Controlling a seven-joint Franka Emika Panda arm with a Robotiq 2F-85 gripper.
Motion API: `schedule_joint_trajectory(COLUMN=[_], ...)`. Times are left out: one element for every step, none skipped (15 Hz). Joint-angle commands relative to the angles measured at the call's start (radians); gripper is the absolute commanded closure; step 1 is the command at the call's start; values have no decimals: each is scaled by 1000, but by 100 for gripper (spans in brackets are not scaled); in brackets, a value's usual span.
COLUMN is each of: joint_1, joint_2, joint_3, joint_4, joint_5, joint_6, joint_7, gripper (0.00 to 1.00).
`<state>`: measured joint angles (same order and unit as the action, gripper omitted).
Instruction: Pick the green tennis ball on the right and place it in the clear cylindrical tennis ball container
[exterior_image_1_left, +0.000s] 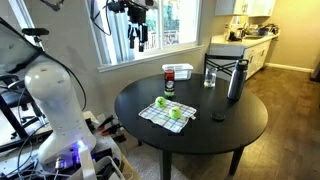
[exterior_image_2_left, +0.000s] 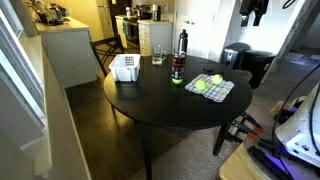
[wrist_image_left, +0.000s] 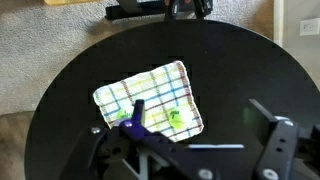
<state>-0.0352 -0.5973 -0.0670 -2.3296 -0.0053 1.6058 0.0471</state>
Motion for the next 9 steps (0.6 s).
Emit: schedule_joint_trajectory(joint_1=[-11, -11, -11, -11, -11, -11, -11, -11, -14], joint_2=[1, 1, 1, 1, 1, 1, 1, 1, -1], joint_3=[8, 8, 8, 8, 8, 8, 8, 8, 7], joint_4=[3, 3, 3, 3, 3, 3, 3, 3, -10], joint_5=[4, 4, 4, 4, 4, 4, 4, 4, 0], joint_6=[-2, -2, -2, -2, -2, -2, -2, -2, 13], joint_7=[-5, -5, -5, -5, -5, -5, -5, -5, -4], gripper=[0, 0, 0, 0, 0, 0, 0, 0, 0])
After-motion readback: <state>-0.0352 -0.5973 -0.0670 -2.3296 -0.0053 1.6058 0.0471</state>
